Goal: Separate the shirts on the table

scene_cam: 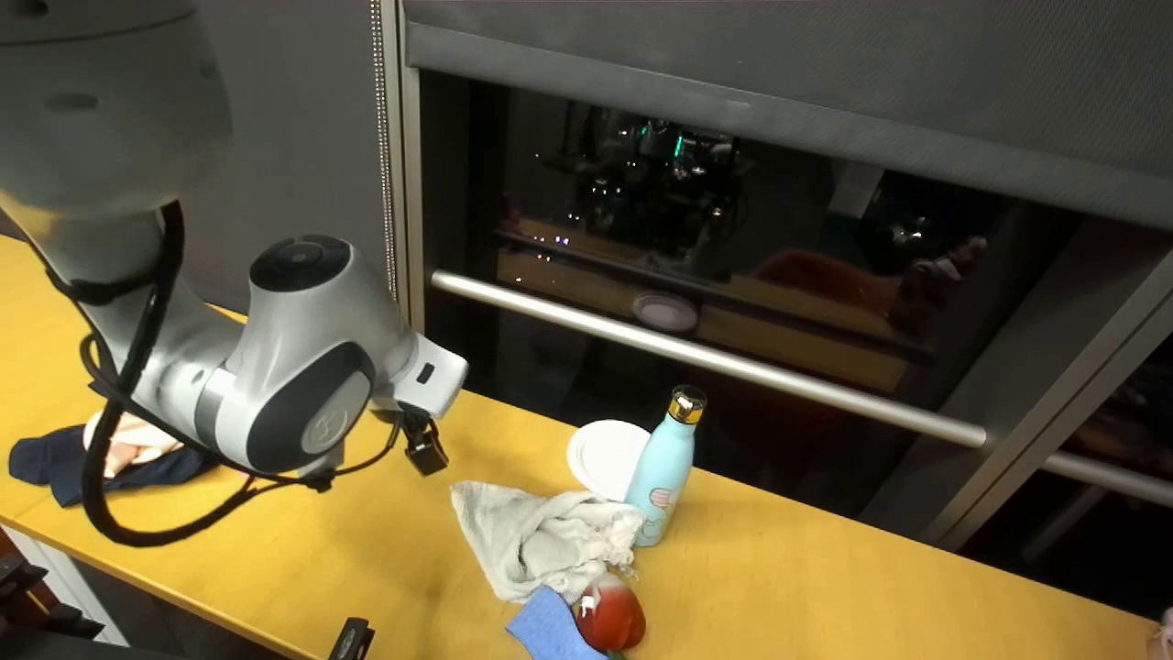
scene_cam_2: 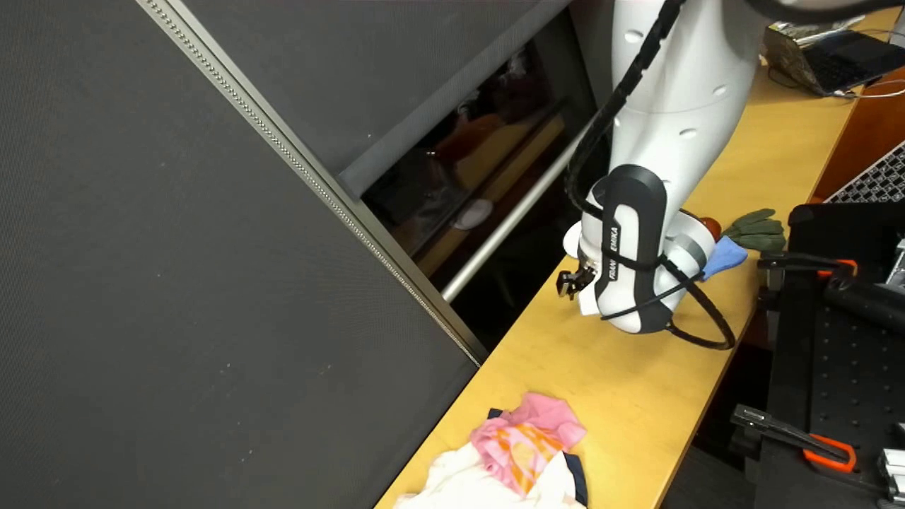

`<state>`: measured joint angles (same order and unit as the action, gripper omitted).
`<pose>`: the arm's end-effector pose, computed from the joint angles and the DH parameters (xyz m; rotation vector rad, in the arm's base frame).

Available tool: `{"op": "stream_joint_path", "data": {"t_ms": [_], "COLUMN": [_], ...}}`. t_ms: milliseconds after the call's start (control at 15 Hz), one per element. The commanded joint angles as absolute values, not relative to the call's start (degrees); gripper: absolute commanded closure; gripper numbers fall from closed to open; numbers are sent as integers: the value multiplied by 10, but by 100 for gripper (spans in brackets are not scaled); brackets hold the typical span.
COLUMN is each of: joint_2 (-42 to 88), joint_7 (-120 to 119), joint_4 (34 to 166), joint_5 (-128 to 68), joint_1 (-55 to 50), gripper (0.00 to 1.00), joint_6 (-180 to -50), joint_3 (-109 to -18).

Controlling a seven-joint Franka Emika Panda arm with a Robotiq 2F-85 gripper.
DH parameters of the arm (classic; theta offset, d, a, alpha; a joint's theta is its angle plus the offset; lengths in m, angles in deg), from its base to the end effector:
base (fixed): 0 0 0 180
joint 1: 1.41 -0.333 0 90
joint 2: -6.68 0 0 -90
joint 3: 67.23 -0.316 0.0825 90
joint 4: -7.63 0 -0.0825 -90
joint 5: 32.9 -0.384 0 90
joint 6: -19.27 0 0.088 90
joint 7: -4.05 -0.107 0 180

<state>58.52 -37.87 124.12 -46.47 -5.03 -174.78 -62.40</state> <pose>0.5815 -0.0387 0.0485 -2.6380 1.3542 -0.6784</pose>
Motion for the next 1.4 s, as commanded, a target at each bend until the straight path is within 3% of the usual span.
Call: {"op": "stream_joint_path", "data": {"t_ms": [0,267,667,1000,1333], "joint_2": [563,605,669,706,700], "joint_7": [-339,-296,-229,-197,-221], "joint_4": [1206,1097,949,881,901], "joint_5": [-466,-474,-493,-486,-493], "joint_1": [56,102,51,9,-24], "gripper": [0,0,0,0,0], "joint_6": [-1722,-1617,-1412,-1353,-1368], "joint_3": [-742,-820,-790,-769,-734]}}
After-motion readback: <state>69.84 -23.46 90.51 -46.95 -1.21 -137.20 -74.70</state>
